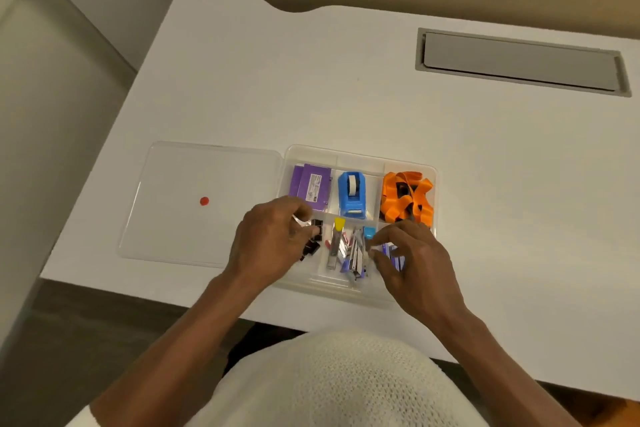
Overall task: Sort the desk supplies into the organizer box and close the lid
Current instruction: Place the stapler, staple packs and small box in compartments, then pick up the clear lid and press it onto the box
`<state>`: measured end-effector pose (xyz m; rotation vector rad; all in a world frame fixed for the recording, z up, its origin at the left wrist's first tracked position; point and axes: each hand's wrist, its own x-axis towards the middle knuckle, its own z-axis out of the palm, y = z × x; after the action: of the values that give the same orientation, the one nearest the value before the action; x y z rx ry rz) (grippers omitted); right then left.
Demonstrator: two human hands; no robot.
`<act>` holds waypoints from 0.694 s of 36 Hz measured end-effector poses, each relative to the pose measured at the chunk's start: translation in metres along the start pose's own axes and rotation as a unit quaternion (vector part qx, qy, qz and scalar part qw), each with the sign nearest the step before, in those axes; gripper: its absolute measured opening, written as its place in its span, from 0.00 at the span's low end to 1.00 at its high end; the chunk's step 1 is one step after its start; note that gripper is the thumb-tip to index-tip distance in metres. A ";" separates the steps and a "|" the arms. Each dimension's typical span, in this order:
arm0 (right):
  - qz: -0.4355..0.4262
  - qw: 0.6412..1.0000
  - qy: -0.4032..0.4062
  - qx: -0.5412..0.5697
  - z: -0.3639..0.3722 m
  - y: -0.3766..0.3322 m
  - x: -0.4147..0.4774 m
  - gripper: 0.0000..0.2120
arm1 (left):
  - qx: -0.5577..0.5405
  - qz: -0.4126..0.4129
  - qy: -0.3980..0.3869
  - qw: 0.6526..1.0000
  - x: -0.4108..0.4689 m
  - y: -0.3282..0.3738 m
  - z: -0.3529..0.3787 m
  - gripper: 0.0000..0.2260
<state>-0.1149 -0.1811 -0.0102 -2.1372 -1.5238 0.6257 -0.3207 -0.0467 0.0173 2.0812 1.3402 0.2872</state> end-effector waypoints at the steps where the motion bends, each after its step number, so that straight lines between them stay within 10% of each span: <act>1: -0.014 1.000 -0.004 0.005 0.004 -0.008 0.004 0.08 | 0.000 -0.012 0.014 1.000 0.001 -0.010 -0.008 0.11; 13: -0.074 0.991 -0.093 0.062 0.056 -0.112 0.047 0.12 | 0.073 -0.169 0.173 0.968 0.006 -0.130 -0.089 0.10; 25: -0.112 0.974 -0.174 -0.092 0.124 -0.190 0.081 0.25 | 0.111 -0.294 0.093 0.945 0.018 -0.211 -0.109 0.36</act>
<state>-0.3072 -0.0368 -0.0065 -2.0180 -2.0492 0.8386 -0.5222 0.0705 -0.0315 1.7431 2.1154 0.0736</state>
